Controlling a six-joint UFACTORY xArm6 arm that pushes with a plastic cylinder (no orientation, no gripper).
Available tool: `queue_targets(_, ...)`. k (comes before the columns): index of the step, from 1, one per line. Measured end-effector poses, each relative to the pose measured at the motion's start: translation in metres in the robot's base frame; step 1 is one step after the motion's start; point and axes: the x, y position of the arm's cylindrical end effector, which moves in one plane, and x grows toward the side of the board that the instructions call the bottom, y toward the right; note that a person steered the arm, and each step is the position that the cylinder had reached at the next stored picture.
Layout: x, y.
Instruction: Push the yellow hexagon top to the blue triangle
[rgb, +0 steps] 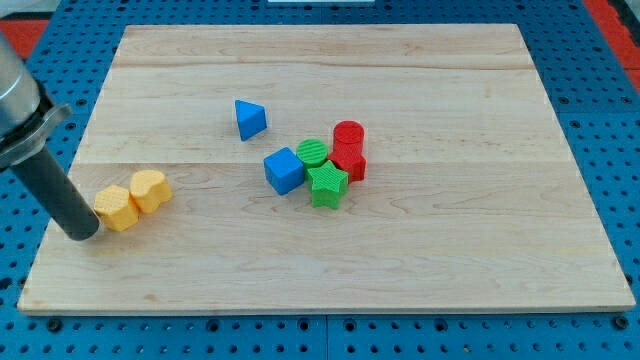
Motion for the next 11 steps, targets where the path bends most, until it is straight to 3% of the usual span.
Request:
queue_targets(2, -0.025, 0.027)
queue_targets(5, -0.062, 0.152)
queue_targets(6, -0.061, 0.159)
queue_targets(9, -0.049, 0.091)
queue_targets(11, -0.077, 0.091)
